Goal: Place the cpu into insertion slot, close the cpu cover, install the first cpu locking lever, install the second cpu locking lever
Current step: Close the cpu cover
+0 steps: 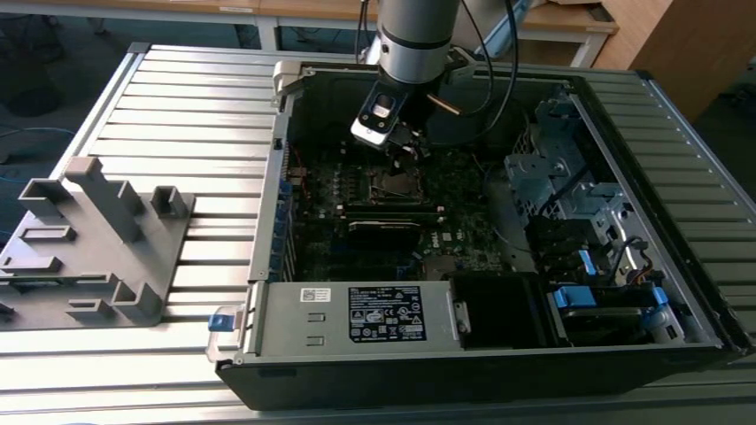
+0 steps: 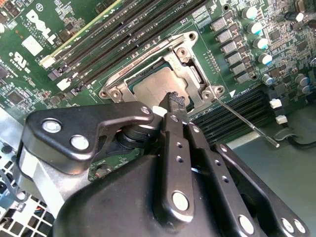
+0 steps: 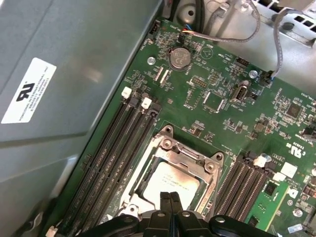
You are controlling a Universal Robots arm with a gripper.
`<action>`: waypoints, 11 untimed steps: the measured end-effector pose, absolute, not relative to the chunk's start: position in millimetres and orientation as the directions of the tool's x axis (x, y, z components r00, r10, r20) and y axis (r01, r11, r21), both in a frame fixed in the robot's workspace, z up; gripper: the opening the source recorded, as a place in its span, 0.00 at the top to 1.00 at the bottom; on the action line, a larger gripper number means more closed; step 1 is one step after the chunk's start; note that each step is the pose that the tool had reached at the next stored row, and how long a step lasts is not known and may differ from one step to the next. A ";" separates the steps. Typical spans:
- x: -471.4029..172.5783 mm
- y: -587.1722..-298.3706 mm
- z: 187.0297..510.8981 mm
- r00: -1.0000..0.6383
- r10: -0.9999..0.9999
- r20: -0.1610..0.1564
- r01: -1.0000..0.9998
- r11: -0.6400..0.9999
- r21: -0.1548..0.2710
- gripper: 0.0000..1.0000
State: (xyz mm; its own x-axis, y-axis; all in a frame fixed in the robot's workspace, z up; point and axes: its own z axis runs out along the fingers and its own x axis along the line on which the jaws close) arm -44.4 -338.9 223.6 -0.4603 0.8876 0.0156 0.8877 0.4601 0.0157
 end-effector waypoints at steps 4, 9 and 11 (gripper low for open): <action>-44.4 -338.9 223.6 -0.473 0.881 0.016 0.881 0.473 0.016 0.89; -44.5 -338.9 223.6 -0.478 0.878 0.016 0.878 0.478 0.016 0.89; -44.5 -338.9 223.6 -0.494 0.869 0.016 0.870 0.493 0.016 0.89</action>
